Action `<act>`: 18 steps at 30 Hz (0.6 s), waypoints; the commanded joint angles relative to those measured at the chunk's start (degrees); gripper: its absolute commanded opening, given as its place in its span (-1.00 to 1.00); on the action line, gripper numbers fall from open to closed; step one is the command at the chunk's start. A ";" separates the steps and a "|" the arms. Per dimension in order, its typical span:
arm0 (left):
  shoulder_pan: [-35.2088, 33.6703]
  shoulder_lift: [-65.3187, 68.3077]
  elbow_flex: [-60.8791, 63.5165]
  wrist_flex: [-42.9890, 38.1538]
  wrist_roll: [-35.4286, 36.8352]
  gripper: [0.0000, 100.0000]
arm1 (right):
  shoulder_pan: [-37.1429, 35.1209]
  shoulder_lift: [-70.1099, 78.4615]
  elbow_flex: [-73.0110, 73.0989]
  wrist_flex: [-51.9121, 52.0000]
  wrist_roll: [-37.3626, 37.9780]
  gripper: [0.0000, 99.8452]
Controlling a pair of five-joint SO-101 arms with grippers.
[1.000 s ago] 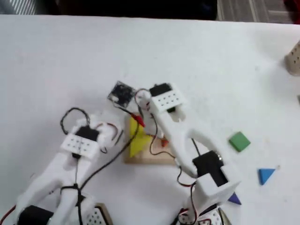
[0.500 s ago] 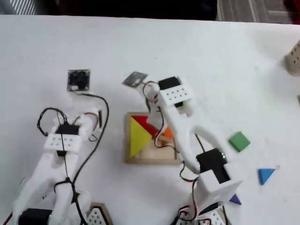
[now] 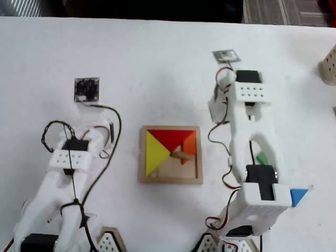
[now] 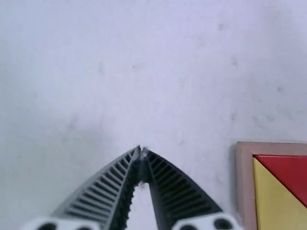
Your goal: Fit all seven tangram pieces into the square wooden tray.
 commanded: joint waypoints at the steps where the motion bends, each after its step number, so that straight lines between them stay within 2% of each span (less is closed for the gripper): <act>1: 4.79 -1.45 -0.79 -0.26 -0.35 -0.96 | 4.09 -1.10 -2.29 3.12 -0.70 -0.96; 7: 12.62 -1.54 -0.88 1.41 -10.64 -0.96 | 10.15 -7.34 7.82 -0.13 -0.62 -0.96; 13: 20.35 -1.54 -1.05 1.41 -14.68 -0.96 | 12.00 -20.97 30.77 -12.88 -0.70 -0.96; 18: 31.78 -1.54 -1.05 3.60 -18.64 -0.96 | 17.10 -29.14 42.20 -19.56 -0.70 -0.96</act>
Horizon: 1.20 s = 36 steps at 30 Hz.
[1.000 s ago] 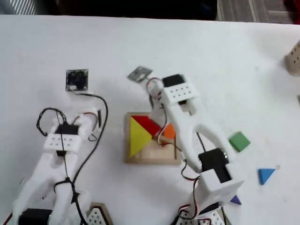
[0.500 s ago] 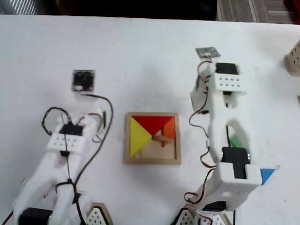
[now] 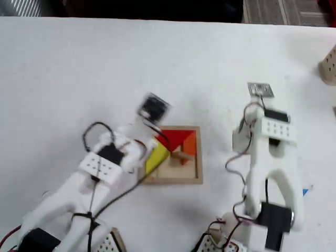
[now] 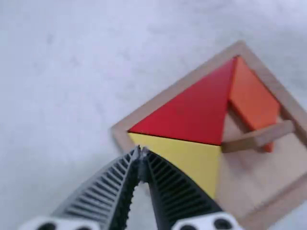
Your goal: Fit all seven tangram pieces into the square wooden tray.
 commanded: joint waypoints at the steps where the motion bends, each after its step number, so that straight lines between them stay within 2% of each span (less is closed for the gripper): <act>1: 9.01 -1.54 -1.14 2.73 -1.58 -0.96 | 4.53 -6.90 4.84 -3.21 -0.53 -0.96; 6: 18.51 -1.54 -1.32 2.81 -1.23 -0.96 | 7.34 -9.45 9.23 -6.11 -0.44 -0.96; 10: 21.76 -0.92 -2.64 2.81 -1.14 -0.96 | 7.34 -9.45 9.58 -6.55 -0.44 -0.96; 16: 22.20 -0.75 -3.52 0.79 -0.79 -0.96 | 7.52 -9.45 9.58 -6.73 -0.44 -0.96; 18: 22.02 0.48 -3.60 -0.26 1.85 -0.96 | 7.52 -9.45 9.58 -6.73 -0.44 -0.96; 27: 21.58 16.40 -11.08 -2.46 3.60 -0.96 | 7.87 -9.89 9.49 -6.73 -0.44 -0.96; 36: 15.43 16.92 -11.87 -8.53 3.69 -0.96 | 8.22 -9.89 9.49 -6.81 -0.35 -0.96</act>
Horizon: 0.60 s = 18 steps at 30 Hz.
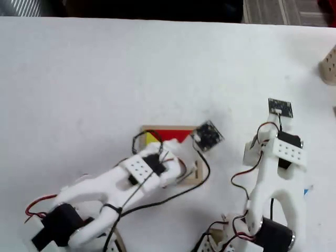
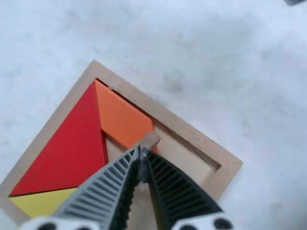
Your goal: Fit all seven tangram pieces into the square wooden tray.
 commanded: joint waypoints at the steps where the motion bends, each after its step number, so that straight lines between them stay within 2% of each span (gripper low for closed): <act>1: -1.98 -0.31 -2.99 -3.52 0.70 -0.96 | 0.48 -2.68 -0.44 -1.01 -0.26 -0.96; 13: -3.30 -0.22 -2.99 -5.10 0.70 -0.96 | 0.48 -2.33 -0.44 -0.92 -0.09 -0.96; 18: -6.02 -0.13 -2.99 -7.74 0.79 -0.96 | 0.48 -2.33 -0.35 -0.92 -0.09 -0.96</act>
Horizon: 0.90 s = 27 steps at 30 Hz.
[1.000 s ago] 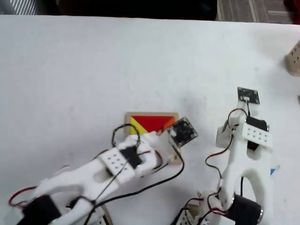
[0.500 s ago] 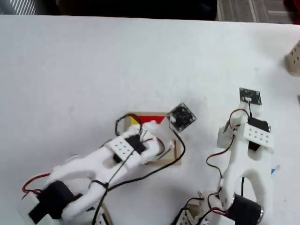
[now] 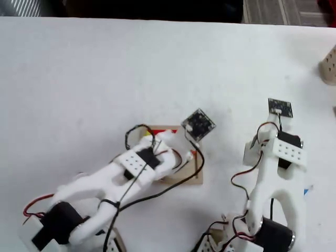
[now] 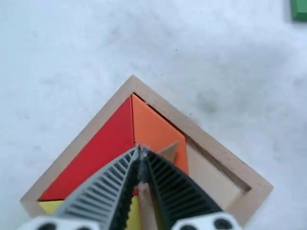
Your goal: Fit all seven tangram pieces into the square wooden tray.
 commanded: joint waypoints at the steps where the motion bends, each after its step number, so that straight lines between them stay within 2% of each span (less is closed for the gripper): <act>1: -2.15 0.22 -2.99 -3.78 0.79 -0.96 | 0.48 -2.33 -0.35 -0.92 -0.09 -0.96; 9: 1.19 10.33 -9.32 -4.04 0.79 -0.96 | 1.54 -2.33 -0.35 -1.01 -0.09 -0.96; 16: 1.27 10.77 -9.85 -3.87 0.62 -0.96 | 3.03 -2.24 -0.18 -1.80 0.00 -0.96; 27: 0.40 9.10 -9.76 6.15 0.26 -0.96 | 2.95 -2.24 -0.18 -1.80 0.00 -0.96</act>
